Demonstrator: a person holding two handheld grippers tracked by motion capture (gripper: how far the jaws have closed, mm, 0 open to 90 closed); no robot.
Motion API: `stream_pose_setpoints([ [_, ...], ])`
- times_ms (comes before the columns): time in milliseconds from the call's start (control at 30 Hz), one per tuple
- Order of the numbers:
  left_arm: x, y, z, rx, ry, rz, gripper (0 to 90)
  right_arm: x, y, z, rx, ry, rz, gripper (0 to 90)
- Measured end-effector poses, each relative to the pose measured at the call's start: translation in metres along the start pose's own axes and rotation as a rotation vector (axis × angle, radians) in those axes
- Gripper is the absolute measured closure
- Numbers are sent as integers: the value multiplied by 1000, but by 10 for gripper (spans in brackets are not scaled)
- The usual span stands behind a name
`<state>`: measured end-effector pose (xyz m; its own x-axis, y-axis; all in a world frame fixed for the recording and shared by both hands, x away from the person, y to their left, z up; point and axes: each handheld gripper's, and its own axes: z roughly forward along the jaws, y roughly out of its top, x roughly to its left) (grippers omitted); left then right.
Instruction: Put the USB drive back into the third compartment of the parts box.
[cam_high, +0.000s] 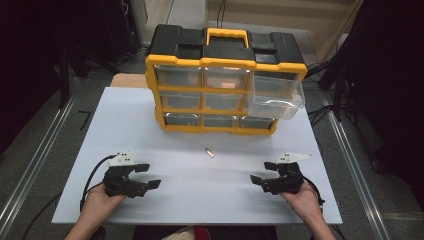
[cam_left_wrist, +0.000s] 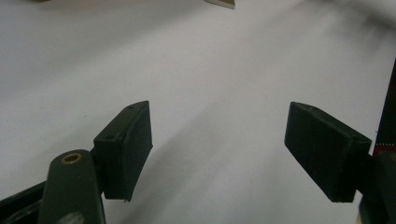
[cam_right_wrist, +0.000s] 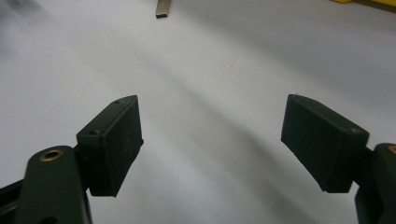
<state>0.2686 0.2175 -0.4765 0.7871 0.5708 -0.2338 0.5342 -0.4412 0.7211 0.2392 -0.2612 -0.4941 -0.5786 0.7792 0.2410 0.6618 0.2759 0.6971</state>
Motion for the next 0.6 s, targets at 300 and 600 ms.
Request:
stream_pose_setpoints([
  [300, 3, 0, -2, -10, -4, -20, 243, 0, -1, 0, 3, -6, 1, 187],
  [600, 4, 0, -2, -14, -3, -27, 243, -3, -2, -1, 2, 0, 20, 193],
])
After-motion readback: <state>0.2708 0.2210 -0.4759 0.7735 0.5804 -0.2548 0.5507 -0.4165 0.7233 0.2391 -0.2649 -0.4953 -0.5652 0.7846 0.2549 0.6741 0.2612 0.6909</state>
